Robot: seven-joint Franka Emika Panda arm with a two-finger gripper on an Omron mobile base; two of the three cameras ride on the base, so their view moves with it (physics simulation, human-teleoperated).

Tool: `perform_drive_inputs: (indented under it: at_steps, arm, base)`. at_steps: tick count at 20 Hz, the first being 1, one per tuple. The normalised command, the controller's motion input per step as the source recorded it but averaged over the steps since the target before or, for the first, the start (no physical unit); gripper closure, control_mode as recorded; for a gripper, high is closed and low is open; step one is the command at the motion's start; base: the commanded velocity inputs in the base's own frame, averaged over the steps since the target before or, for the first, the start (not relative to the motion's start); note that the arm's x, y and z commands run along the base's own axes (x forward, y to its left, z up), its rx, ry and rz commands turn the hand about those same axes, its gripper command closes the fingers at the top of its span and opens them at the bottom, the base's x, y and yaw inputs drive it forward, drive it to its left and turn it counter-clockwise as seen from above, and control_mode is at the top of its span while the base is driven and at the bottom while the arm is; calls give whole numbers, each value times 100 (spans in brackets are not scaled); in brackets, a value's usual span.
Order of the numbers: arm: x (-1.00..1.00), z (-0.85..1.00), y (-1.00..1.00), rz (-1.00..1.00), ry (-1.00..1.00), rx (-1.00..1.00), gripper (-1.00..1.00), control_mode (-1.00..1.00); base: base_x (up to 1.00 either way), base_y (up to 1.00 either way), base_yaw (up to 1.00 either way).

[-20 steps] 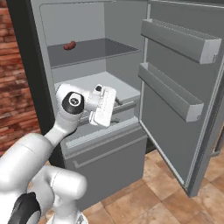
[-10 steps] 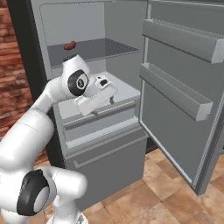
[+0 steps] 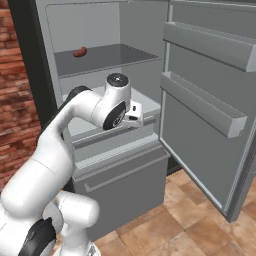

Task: Retrieve the butter from the fridge and place it on a plate on the dining table. Then retrieve the butter knife by the fridge and place it near the plate.

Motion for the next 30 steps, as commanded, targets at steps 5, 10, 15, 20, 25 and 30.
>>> perform_drive_inputs:
  at_steps: [5,10,15,20,25,30]
  arm:
    - [0,0,95,-52,-13,19,-100,-100]
    - [-19,-9,83,-40,19,-8,-100,-100]
    - [0,-11,14,-17,43,-7,-100,-100]
    - [0,-32,0,11,22,5,-100,-100]
    - [-12,-43,0,11,3,0,-100,-100]
    - [-6,-20,-1,9,2,0,-100,-100]
  base:
    - [0,0,0]
    - [0,0,0]
    - [0,0,0]
    - [0,0,0]
    - [0,0,0]
    - [0,0,0]
